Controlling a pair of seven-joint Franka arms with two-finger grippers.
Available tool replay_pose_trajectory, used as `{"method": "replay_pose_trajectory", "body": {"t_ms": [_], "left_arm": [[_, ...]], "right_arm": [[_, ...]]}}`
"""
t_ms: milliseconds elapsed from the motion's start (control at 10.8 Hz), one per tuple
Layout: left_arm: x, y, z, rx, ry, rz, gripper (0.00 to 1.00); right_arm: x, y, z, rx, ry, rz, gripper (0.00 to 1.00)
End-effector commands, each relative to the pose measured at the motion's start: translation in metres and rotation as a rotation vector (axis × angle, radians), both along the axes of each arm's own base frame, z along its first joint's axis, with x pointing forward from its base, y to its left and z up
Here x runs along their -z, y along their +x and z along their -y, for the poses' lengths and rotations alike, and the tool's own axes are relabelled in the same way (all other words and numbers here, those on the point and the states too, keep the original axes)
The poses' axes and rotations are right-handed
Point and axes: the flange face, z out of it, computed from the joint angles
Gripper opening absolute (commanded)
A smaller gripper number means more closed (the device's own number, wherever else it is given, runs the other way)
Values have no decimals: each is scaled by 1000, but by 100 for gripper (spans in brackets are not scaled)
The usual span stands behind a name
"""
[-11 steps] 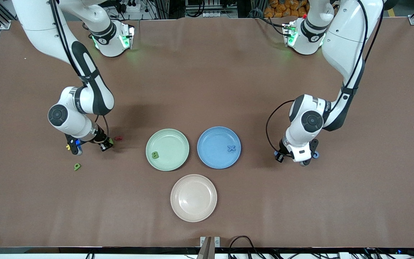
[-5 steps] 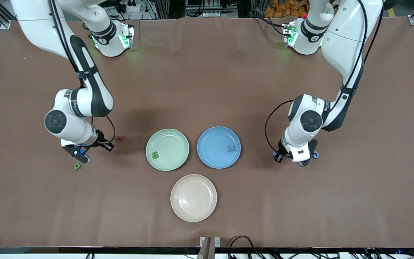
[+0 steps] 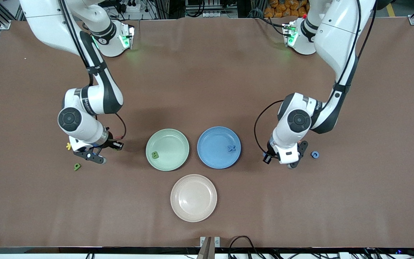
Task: Sort letters by color into matching plates
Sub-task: 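Carry z and g to the green and blue plates and release both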
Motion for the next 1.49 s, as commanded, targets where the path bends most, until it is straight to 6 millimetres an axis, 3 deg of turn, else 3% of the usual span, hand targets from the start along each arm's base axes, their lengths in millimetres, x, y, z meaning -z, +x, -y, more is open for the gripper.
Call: {"method": "replay_pose_trajectory", "body": {"t_ms": [0,465,743,929,1022,1115,1208,1301,1394], "left_arm": [[-22,-4,33,21,-16,21,0],[-40,-26,102,73,-46,56,0],[-35,-43,128,68,-54,47,0],[-37,-39,147,54,-76,62,0],[-38,-43,152,66,-76,64,0],[-38,-42,153,70,-77,66,10],[-37,-43,154,82,-72,68,53],[-31,-50,162,104,-62,63,100],[-30,-60,175,128,-58,66,100]], "right_arm": [[-9,6,-49,-85,0,22,14],[3,3,-129,-184,-10,15,15],[8,9,-163,-225,-13,0,15],[11,11,-176,-209,-8,9,20],[11,11,-180,-210,-5,9,31],[11,11,-180,-212,-4,9,55],[11,10,-181,-206,-7,11,100],[10,11,-180,-214,-7,13,100],[9,11,-180,-215,-9,15,100]]}}
